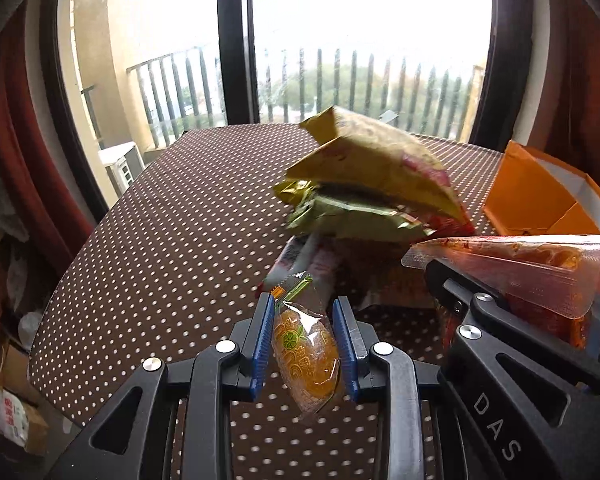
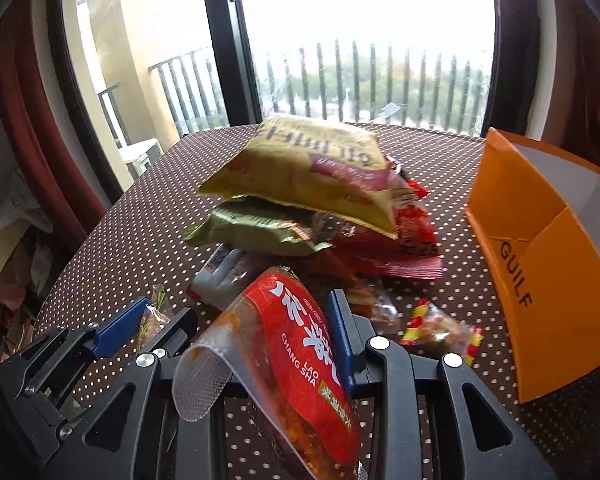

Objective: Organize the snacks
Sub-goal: 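Carry both snacks over the orange box and open the left tool to drop the candy, then open the right tool to drop the red package into the box, then withdraw both open tools from the box back toward the snack pile, then grasp the yellow Honey Butter Chip bag with the right tool and lift it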

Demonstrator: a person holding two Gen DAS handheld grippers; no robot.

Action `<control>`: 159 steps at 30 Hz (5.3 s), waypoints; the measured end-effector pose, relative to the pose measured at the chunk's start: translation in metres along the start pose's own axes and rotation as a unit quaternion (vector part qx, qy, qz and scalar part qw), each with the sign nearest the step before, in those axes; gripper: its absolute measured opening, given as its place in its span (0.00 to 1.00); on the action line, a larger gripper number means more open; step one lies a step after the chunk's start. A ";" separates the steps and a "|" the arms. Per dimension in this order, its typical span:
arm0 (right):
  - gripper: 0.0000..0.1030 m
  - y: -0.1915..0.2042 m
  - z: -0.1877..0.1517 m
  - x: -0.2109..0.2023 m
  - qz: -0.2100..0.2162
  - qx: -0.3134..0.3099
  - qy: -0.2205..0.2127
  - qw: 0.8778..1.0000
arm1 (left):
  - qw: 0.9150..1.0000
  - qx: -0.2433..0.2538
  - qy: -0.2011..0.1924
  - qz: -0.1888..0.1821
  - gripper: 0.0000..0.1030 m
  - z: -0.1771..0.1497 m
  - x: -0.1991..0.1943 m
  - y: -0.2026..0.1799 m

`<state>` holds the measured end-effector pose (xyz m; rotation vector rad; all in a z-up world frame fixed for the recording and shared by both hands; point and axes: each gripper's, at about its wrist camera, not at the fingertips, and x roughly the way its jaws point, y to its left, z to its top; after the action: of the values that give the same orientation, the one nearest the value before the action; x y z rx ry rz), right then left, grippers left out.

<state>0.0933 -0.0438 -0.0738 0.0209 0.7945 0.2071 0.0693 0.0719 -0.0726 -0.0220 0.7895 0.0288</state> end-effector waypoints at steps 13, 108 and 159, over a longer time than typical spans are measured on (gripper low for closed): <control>0.33 -0.052 0.041 -0.035 -0.008 0.015 -0.040 0.999 | 0.999 0.019 -0.028 -0.034 0.28 0.054 -0.008 -0.046; 0.70 -0.221 0.040 -0.099 -0.112 0.125 -0.096 0.981 | 0.982 0.125 -0.072 -0.120 0.79 0.068 -0.017 -0.220; 0.85 -0.039 0.097 0.032 0.006 0.056 -0.042 0.998 | 0.998 0.035 -0.048 0.016 0.85 0.105 0.058 -0.007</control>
<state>0.1909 -0.0697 -0.0324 0.1392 0.7220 0.1721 0.1844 0.0694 -0.0396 0.0578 0.6935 0.0331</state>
